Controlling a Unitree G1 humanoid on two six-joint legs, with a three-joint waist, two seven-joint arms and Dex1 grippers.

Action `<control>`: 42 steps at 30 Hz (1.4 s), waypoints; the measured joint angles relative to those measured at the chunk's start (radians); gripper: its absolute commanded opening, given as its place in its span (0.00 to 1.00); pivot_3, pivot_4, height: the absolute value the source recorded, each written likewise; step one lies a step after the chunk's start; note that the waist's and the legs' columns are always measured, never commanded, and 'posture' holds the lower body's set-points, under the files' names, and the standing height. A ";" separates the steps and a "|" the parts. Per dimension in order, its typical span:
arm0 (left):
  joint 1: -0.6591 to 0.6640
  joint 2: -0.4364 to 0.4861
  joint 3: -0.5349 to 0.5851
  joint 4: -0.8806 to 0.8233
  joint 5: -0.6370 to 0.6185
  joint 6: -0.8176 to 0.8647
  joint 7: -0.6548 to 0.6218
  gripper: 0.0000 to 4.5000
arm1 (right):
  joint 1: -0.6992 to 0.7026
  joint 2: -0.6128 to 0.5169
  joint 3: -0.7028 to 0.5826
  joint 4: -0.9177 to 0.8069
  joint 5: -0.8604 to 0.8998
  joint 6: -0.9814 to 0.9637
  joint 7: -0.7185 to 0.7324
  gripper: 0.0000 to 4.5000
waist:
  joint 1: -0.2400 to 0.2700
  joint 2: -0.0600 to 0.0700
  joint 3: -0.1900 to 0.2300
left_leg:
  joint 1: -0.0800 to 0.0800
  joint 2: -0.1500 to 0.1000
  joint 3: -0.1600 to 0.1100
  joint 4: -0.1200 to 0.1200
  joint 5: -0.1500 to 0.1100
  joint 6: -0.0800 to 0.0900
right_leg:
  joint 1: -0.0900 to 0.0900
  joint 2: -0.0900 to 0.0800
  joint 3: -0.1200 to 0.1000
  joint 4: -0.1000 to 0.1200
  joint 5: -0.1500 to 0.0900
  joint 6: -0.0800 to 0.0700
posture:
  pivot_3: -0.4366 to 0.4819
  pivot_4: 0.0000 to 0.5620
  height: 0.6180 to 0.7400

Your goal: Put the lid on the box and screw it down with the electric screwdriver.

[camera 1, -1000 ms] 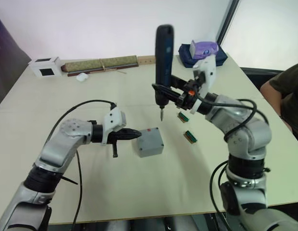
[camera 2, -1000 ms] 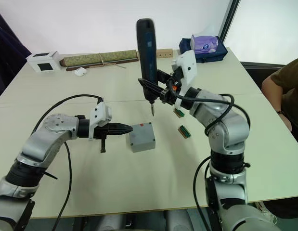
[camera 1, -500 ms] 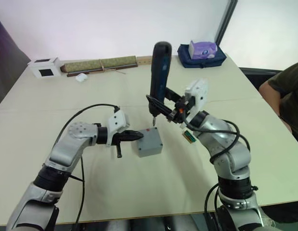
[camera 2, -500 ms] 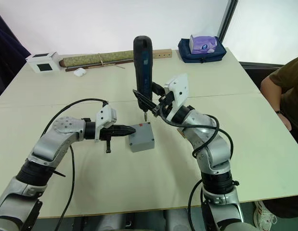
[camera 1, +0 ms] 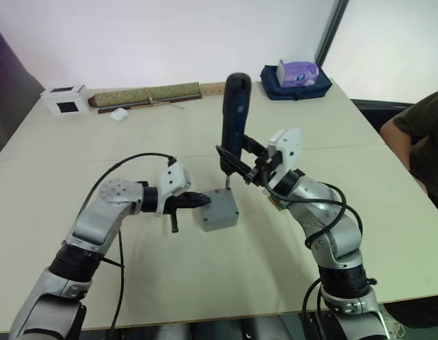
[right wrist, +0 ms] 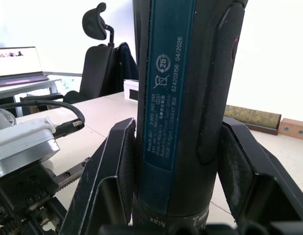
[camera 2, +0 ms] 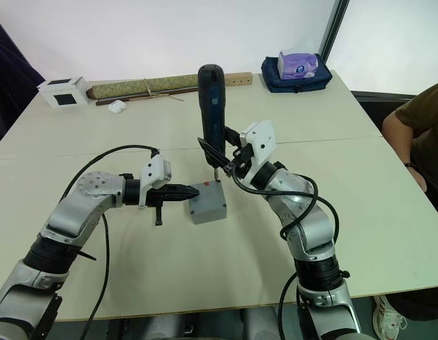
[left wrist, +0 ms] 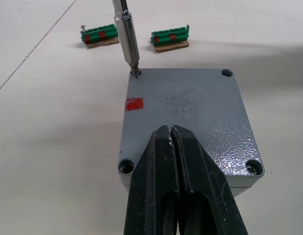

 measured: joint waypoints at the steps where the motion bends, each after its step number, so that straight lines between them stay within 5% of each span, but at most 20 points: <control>1: 0.000 0.000 0.000 0.000 0.001 0.000 0.000 0.00 | 0.006 -0.004 0.000 0.000 0.000 -0.001 0.000 0.40 | 0.000 0.000 0.000 | 0.000 0.000 0.000 0.000 0.000 0.000 | 0.000 0.000 0.000 0.000 0.000 0.000 | 0.48 0.27 1.00; 31: 0.001 0.002 -0.003 -0.001 0.011 0.000 -0.003 0.00 | 0.031 -0.033 0.048 0.017 -0.031 -0.071 -0.001 0.40 | 0.000 -0.001 -0.001 | 0.003 0.000 0.000 0.000 0.000 0.000 | 0.003 0.000 0.000 0.000 0.000 0.000 | 0.48 0.27 1.00; 36: 0.007 0.002 -0.016 -0.001 0.023 -0.001 -0.004 0.00 | 0.036 -0.043 0.049 0.009 -0.032 -0.015 -0.023 0.40 | 0.000 -0.002 -0.004 | 0.020 0.000 0.000 -0.003 0.000 0.001 | 0.022 0.000 0.000 -0.005 -0.001 0.000 | 0.48 0.27 1.00; 42: 0.016 0.001 -0.021 -0.001 0.024 0.001 -0.005 0.00 | 0.037 -0.046 0.050 0.008 -0.033 0.035 -0.056 0.40 | 0.003 -0.006 -0.016 | 0.022 0.000 0.000 -0.003 0.000 0.001 | 0.024 0.000 0.000 -0.006 -0.001 0.000 | 0.48 0.27 1.00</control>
